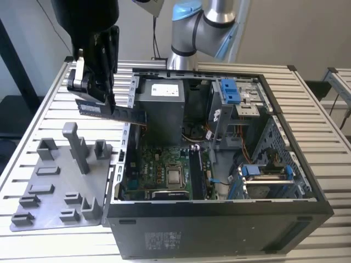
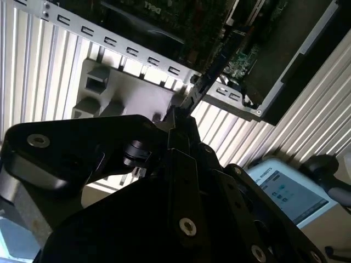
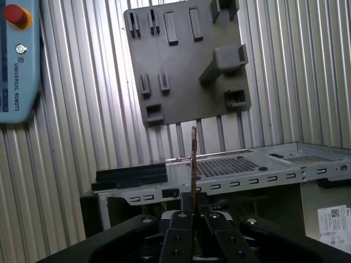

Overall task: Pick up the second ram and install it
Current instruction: 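Pick up the second ram and move it above second insertion slot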

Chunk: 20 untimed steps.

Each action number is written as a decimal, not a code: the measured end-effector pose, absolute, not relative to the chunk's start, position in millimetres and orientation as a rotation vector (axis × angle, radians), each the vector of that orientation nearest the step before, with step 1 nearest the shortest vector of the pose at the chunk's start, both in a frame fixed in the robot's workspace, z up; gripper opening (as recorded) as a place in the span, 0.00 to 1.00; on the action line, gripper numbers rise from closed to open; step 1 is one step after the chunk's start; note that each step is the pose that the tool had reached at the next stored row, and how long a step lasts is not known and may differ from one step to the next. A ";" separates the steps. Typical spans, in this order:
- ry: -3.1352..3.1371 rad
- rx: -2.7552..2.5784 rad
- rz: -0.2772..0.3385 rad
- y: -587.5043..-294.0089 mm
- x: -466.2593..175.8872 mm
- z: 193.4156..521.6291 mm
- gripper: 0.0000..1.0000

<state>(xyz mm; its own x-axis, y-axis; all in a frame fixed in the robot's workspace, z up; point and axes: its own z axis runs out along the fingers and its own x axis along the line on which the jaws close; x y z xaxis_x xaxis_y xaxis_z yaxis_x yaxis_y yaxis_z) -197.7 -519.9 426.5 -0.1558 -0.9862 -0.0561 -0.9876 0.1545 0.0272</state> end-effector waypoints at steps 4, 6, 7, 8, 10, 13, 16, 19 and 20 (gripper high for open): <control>2.368 -2.024 0.089 -519.9 -188.4 426.5 0.14; 2.368 -2.025 0.089 -519.9 -183.7 426.5 0.14; 2.368 -2.025 0.089 -519.9 -181.4 426.5 0.14; 2.368 -2.025 0.089 -519.9 -179.2 426.5 0.14; 2.368 -2.025 0.089 -519.9 -174.7 426.5 0.14; 2.368 -2.024 0.089 -519.9 -167.5 426.5 0.14; 2.368 -2.025 0.089 -519.9 -160.2 426.5 0.14; 2.368 -2.025 0.089 -519.9 -153.1 426.5 0.14; 2.368 -2.025 0.089 -519.9 -150.8 426.5 0.14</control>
